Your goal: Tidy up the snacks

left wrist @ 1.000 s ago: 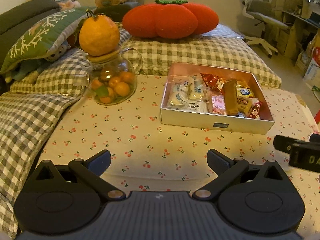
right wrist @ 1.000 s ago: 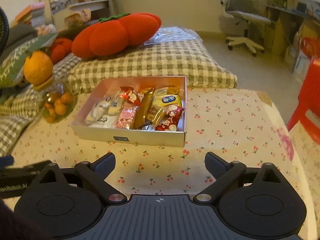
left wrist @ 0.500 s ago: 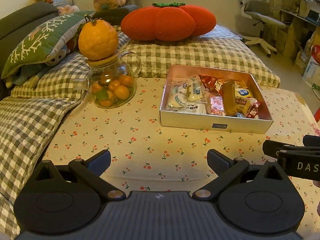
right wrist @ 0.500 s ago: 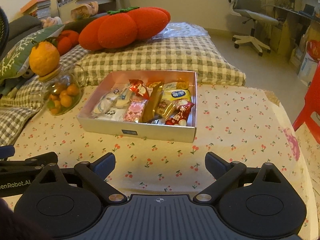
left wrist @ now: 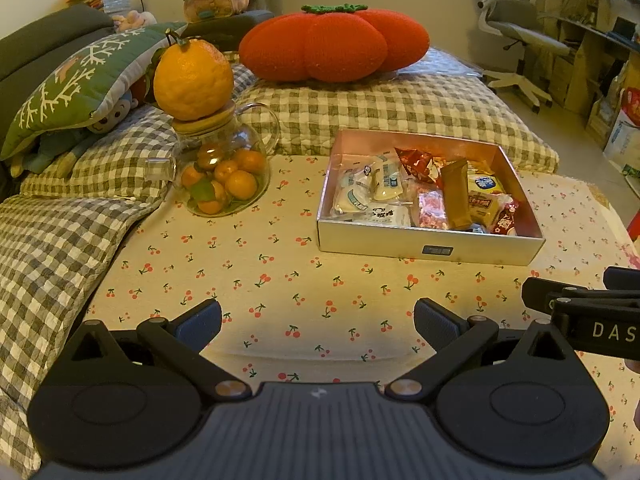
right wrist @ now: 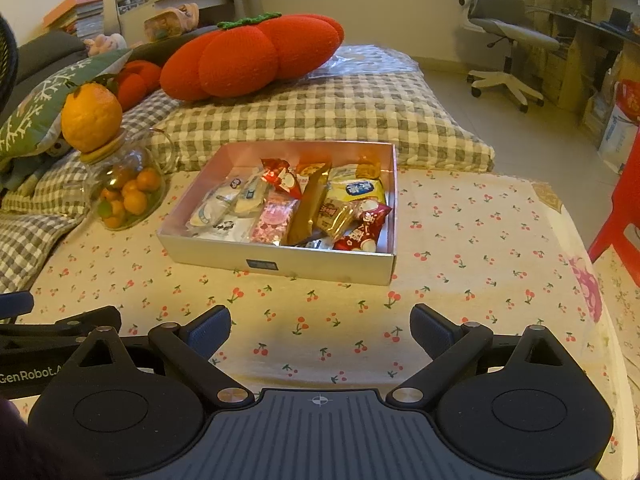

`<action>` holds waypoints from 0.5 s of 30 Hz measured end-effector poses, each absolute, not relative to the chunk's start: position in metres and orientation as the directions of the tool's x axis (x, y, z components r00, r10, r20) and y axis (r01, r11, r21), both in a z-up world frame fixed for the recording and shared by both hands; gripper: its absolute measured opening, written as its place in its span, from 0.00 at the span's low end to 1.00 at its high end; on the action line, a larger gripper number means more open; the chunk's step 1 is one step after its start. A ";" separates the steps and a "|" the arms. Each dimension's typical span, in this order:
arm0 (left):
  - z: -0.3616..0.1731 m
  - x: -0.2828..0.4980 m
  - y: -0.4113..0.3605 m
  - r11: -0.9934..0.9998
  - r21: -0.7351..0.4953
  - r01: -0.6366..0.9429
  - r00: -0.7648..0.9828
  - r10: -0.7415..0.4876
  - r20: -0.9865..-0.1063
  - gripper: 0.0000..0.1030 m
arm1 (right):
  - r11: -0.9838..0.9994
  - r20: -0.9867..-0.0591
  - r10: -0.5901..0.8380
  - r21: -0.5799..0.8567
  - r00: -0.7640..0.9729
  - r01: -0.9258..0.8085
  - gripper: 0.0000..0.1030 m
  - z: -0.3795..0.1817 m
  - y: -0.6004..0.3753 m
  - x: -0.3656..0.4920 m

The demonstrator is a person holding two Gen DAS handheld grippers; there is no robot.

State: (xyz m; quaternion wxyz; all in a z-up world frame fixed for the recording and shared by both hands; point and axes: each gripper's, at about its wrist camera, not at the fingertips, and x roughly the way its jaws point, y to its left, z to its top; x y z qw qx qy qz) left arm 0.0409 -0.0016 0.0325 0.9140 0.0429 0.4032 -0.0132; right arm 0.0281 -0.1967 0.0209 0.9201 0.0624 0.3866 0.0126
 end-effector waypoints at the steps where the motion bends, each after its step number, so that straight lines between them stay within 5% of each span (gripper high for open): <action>1: 0.032 0.041 -0.002 0.996 0.068 0.059 0.675 0.011 -0.738 1.00 | 0.992 -0.710 0.072 0.125 0.701 0.024 0.95 0.021 -0.197 0.028; 15: 0.031 0.041 -0.002 0.996 0.067 0.059 0.671 0.010 -0.741 1.00 | 0.991 -0.711 0.075 0.128 0.699 0.025 0.95 0.021 -0.197 0.028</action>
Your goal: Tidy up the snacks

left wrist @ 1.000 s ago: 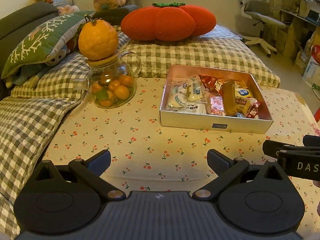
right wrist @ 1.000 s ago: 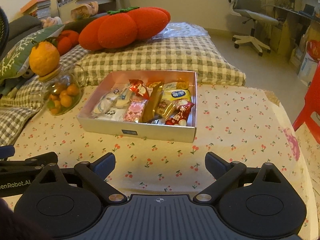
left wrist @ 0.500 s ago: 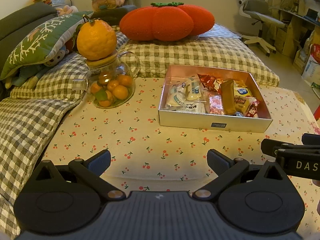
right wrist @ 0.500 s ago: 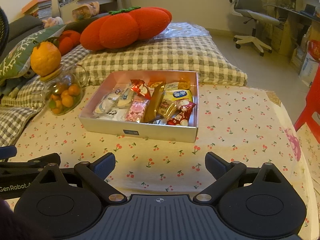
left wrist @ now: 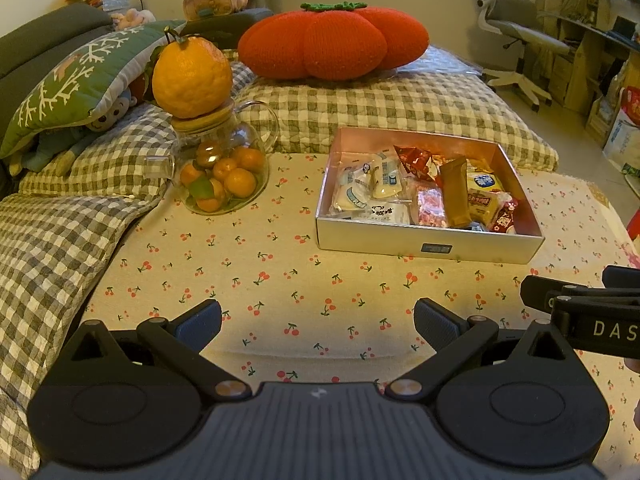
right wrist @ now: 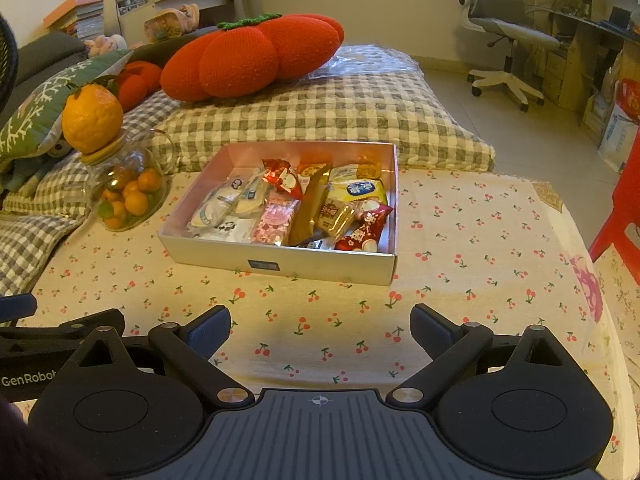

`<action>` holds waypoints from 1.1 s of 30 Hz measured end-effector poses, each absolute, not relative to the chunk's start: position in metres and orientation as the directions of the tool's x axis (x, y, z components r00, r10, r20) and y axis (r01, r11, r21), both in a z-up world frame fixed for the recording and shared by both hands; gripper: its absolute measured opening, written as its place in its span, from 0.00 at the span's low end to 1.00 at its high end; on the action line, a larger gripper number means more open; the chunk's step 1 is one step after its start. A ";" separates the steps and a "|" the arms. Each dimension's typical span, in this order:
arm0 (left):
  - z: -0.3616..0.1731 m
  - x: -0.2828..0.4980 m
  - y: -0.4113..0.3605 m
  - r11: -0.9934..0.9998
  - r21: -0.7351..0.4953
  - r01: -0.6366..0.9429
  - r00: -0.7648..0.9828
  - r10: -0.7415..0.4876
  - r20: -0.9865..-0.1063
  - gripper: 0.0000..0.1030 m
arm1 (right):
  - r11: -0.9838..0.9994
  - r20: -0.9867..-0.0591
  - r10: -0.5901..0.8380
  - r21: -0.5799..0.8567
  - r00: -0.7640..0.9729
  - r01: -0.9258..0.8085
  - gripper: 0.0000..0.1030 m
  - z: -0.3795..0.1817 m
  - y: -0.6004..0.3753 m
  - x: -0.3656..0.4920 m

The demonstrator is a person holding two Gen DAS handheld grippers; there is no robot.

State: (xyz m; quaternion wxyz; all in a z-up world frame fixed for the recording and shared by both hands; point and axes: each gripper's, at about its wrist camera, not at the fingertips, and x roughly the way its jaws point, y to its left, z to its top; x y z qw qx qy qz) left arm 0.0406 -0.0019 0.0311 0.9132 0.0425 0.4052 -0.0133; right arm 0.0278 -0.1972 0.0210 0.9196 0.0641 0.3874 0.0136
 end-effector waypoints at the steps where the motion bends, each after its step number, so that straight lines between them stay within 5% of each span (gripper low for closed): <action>1: 0.031 0.041 -0.002 0.996 0.066 0.058 0.672 0.010 -0.741 1.00 | 0.991 -0.712 0.077 0.130 0.698 0.024 0.95 0.021 -0.197 0.028; 33: 0.031 0.041 -0.002 0.996 0.064 0.063 0.667 0.006 -0.745 1.00 | 0.990 -0.717 0.085 0.136 0.692 0.020 0.95 0.020 -0.197 0.029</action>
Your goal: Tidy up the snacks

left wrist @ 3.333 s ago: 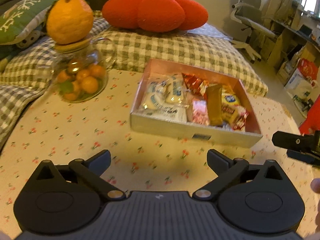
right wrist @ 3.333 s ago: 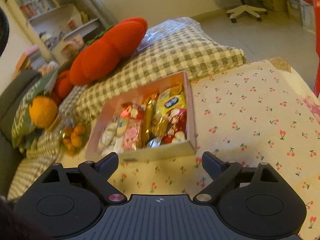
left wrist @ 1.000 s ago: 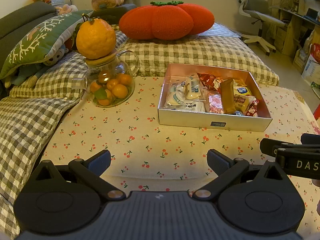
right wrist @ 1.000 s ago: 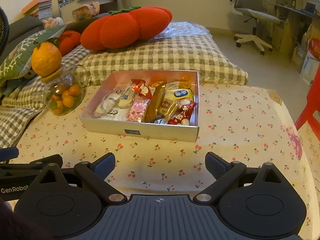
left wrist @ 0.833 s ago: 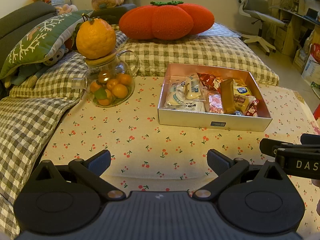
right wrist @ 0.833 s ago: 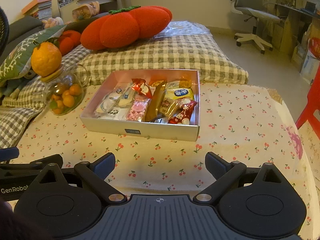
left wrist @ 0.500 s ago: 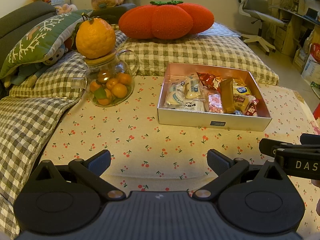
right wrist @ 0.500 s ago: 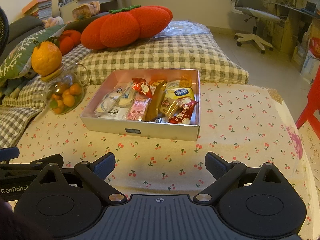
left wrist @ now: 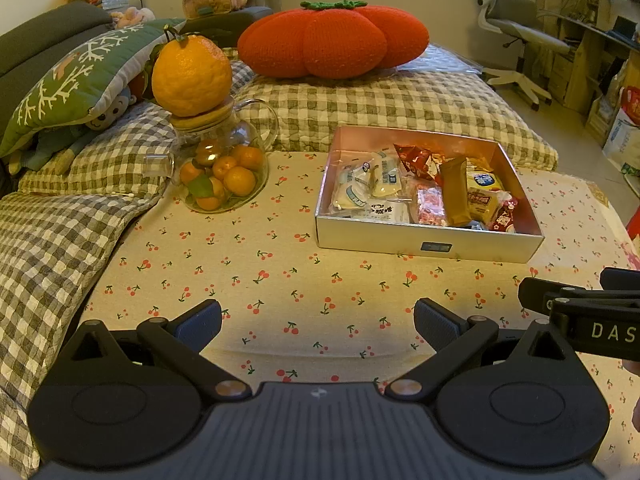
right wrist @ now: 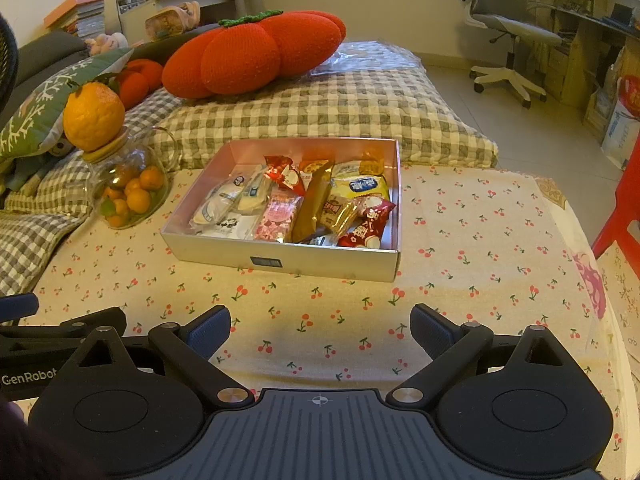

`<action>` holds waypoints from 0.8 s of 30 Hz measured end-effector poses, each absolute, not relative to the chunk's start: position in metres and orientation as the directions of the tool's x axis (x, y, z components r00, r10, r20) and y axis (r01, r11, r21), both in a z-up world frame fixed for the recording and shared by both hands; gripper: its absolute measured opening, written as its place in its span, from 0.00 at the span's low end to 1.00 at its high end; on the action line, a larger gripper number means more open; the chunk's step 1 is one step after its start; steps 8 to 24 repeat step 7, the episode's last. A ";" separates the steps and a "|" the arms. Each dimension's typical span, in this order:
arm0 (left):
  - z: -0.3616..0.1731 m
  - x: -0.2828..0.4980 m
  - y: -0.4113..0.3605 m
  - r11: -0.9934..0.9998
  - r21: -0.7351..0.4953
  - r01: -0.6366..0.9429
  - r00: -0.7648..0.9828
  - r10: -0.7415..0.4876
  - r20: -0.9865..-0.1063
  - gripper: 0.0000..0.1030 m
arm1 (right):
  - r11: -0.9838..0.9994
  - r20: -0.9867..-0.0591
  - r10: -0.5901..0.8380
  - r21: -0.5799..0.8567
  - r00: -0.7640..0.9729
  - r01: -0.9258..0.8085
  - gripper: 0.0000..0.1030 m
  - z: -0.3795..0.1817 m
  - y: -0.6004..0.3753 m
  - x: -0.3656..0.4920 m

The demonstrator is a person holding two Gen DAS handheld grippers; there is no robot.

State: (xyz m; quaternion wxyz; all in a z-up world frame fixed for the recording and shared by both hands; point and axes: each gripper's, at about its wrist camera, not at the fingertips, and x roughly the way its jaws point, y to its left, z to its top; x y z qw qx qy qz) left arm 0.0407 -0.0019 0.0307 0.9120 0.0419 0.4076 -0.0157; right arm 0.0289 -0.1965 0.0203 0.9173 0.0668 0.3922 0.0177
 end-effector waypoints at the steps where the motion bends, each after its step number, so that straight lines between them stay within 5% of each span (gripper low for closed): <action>1: 0.031 0.041 -0.002 0.996 0.063 0.064 0.667 0.004 -0.745 1.00 | 0.991 -0.718 0.085 0.136 0.691 0.020 0.95 0.020 -0.196 0.029; 24: 0.030 0.041 -0.002 0.996 0.063 0.070 0.664 0.001 -0.748 1.00 | 0.990 -0.718 0.086 0.137 0.691 0.019 0.95 0.020 -0.196 0.029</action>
